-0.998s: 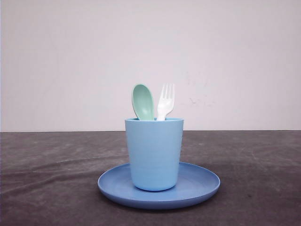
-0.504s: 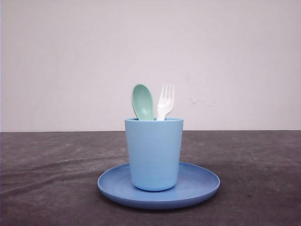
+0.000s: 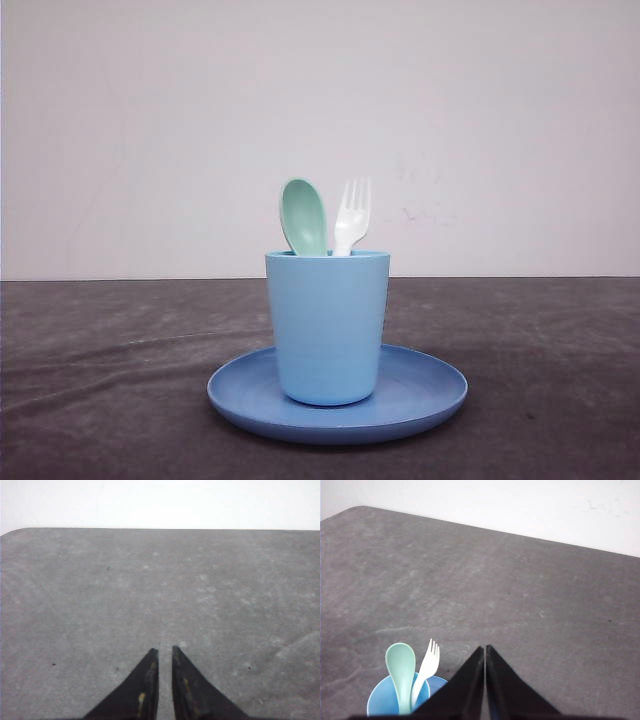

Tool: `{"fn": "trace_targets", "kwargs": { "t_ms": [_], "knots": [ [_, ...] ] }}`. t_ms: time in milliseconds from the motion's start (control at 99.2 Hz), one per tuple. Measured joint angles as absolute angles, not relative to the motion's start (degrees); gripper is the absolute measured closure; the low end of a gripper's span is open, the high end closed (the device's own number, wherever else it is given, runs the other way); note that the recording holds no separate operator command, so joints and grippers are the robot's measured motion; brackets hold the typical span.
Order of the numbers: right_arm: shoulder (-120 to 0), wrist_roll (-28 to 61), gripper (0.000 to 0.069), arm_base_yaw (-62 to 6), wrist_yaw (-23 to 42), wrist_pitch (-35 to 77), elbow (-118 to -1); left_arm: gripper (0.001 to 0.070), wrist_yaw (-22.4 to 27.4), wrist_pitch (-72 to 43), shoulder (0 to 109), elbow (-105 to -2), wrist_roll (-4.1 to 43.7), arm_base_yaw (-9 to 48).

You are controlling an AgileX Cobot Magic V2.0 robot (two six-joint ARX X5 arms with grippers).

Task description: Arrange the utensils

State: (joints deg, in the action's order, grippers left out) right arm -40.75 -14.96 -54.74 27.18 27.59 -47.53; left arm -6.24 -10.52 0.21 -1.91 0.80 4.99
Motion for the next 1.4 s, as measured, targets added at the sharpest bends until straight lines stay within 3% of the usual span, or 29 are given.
{"fn": "trace_targets", "kwargs": {
  "t_ms": [726,1140,1402],
  "knots": [
    [-40.75,-14.94,0.0687,-54.74,27.20,27.59,-47.53,0.0687,-6.24,-10.52,0.21,-1.91,0.80,4.99],
    [-40.75,-8.25,0.0687,-54.61,28.73,26.79,-47.53,0.0687,-6.22,-10.52,0.21,-1.91,0.80,4.99],
    [-40.51,-4.84,0.0687,-46.04,29.67,26.09,-47.53,0.0687,-6.22,-10.52,0.21,-1.91,0.80,4.99]
  ]
}}
